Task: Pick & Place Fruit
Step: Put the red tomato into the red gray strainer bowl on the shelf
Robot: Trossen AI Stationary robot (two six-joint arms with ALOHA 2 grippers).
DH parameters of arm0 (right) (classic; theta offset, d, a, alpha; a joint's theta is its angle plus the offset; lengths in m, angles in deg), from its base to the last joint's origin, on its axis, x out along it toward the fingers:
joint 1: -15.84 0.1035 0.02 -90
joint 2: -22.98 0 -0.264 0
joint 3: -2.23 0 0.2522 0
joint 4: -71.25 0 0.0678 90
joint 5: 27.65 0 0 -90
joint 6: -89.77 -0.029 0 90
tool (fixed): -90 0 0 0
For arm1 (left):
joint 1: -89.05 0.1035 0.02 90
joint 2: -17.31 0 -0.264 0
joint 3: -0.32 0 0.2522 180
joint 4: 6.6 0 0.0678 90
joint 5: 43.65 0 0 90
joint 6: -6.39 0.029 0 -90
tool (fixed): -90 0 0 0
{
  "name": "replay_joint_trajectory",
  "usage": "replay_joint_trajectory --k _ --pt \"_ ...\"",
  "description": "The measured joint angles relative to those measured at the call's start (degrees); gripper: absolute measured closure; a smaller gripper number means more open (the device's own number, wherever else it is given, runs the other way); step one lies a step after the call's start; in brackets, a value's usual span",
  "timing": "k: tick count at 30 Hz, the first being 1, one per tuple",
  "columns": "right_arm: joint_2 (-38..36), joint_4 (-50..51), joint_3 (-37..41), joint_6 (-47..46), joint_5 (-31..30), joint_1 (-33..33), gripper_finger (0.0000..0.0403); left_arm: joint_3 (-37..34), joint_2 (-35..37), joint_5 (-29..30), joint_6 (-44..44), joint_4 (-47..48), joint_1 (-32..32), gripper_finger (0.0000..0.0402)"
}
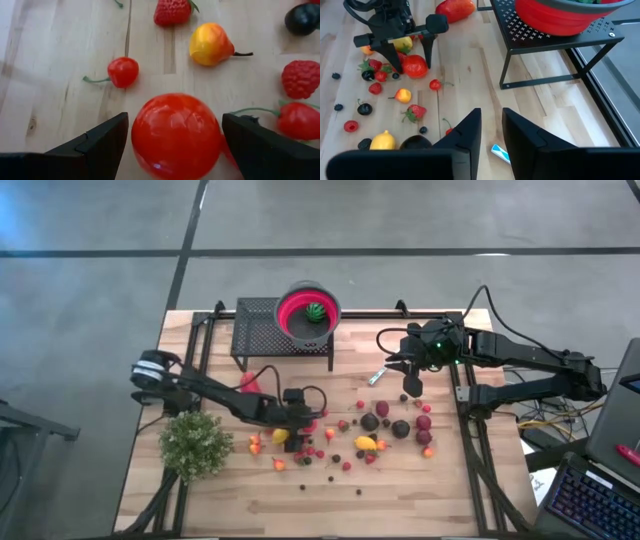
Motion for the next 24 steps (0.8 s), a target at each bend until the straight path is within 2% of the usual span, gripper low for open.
replay_joint_trajectory --k 15,24 --pt "0.0 0.05 0.0 -0.17 0.01 0.0 0.0305 -0.53 -0.88 -0.28 0.4 0.76 1.23 0.0082" --pt "0.0 0.04 0.0 0.02 0.01 0.01 0.0335 -0.13 -0.88 -0.19 0.43 0.29 1.23 0.0115"
